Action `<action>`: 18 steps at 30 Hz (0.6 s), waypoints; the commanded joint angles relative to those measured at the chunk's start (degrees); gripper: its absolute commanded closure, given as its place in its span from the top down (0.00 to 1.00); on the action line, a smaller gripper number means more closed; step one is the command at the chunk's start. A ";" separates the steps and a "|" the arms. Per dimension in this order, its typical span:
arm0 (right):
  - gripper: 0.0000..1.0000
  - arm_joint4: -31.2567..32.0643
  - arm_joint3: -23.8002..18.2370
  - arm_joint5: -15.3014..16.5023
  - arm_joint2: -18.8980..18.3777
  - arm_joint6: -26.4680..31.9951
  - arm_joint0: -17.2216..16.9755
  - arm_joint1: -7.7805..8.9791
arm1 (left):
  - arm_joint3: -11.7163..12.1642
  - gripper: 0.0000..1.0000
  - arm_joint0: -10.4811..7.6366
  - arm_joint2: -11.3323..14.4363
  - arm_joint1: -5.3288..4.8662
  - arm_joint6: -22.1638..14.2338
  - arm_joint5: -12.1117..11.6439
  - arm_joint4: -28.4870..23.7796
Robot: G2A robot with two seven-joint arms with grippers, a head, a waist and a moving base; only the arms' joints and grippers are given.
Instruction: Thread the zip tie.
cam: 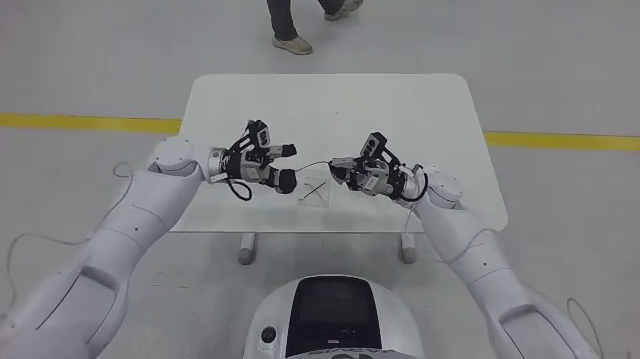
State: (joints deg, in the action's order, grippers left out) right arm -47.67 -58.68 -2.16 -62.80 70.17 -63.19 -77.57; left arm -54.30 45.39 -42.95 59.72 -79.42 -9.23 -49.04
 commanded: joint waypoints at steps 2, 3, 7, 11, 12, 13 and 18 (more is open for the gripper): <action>0.00 0.98 -0.30 0.94 0.41 -0.36 0.05 -0.03 | -0.25 1.00 -0.06 0.10 -0.05 0.49 0.02 1.27; 0.00 0.98 -0.30 0.94 0.41 -0.36 0.05 -0.03 | -0.25 1.00 -0.06 0.10 -0.05 0.49 0.02 1.27; 0.00 1.17 -0.41 1.01 0.41 -0.78 -0.02 -0.02 | -0.40 1.00 0.08 0.11 -0.03 0.82 0.04 1.22; 0.00 3.32 -3.11 1.21 0.84 -4.21 -1.41 0.14 | -2.07 1.00 1.32 -0.73 -0.24 1.75 0.06 0.24; 0.00 3.74 -3.44 1.49 0.89 -4.80 -1.64 0.17 | -2.18 1.00 1.52 -0.96 -0.32 1.77 0.10 0.17; 0.00 3.04 -3.86 1.72 0.90 -5.06 -2.08 0.13 | -2.54 1.00 1.78 -1.17 -0.38 1.32 0.25 -0.16; 0.00 3.24 -4.68 2.93 1.24 -6.07 -2.67 0.11 | -2.90 1.00 2.55 -1.96 -0.58 0.95 0.32 -0.47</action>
State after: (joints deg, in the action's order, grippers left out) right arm -44.58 -63.13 0.43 -61.65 64.11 -65.77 -77.47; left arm -57.15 47.75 -44.74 59.19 -78.39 -8.94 -49.47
